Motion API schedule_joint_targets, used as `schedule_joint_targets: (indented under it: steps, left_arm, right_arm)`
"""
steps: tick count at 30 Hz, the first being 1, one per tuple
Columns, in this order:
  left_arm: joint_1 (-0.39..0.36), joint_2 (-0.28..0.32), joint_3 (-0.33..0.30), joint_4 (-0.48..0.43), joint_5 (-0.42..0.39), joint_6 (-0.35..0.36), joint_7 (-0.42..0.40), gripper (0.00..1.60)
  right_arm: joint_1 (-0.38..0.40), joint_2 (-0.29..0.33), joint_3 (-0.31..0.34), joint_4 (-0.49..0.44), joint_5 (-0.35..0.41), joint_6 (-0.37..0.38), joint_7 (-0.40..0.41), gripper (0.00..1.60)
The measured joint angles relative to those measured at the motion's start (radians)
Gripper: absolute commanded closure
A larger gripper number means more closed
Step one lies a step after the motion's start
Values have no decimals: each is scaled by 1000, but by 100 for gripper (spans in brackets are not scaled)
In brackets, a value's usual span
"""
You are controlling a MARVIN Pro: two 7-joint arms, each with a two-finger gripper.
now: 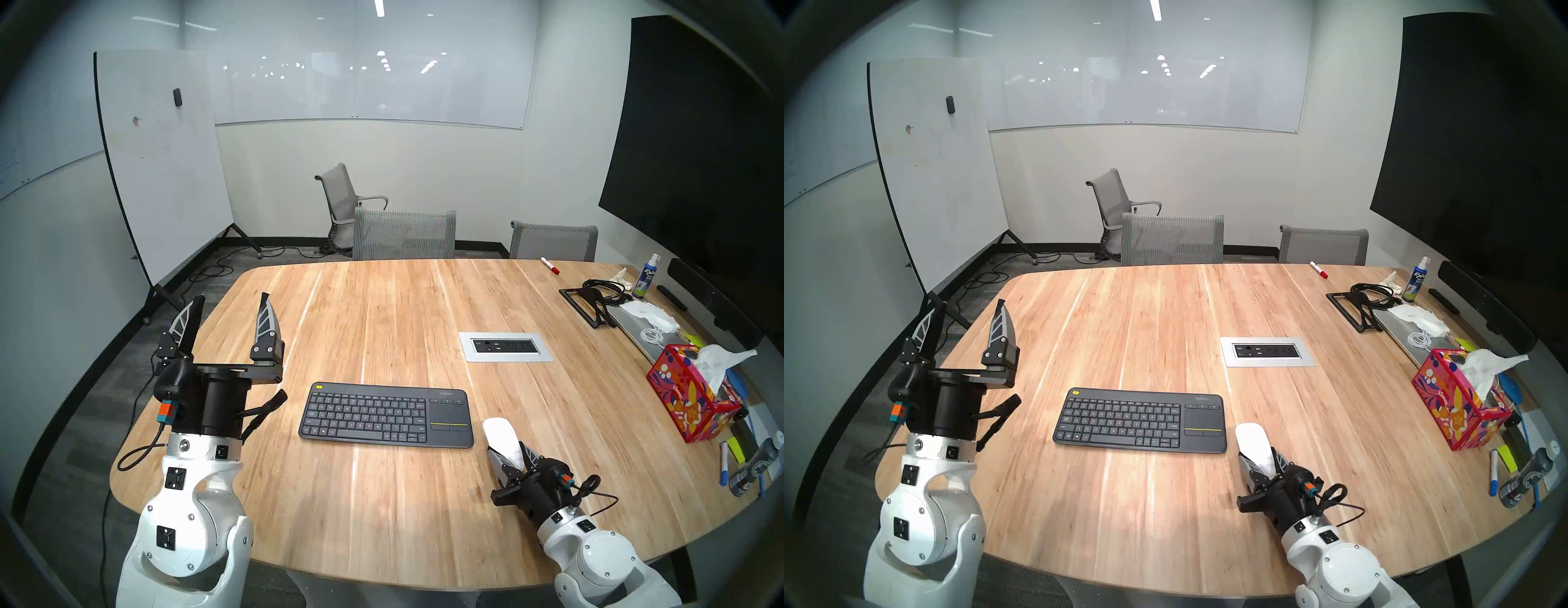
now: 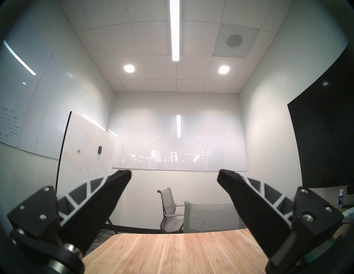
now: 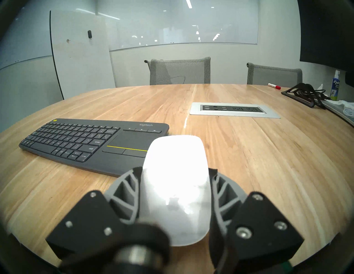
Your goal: Put the mouse beside the keyboard
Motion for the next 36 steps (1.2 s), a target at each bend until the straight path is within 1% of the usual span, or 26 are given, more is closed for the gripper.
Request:
schedule_joint_targets:
  steps: [20,36]
  left_arm:
    - [0,0,0,0,0,0,0,0]
    - [0,0,0,0,0,0,0,0]
  right_arm:
    - [50,-14,-13,36,8,49,-6,160]
    - [91,-36,-20,65,16,77,-31,160]
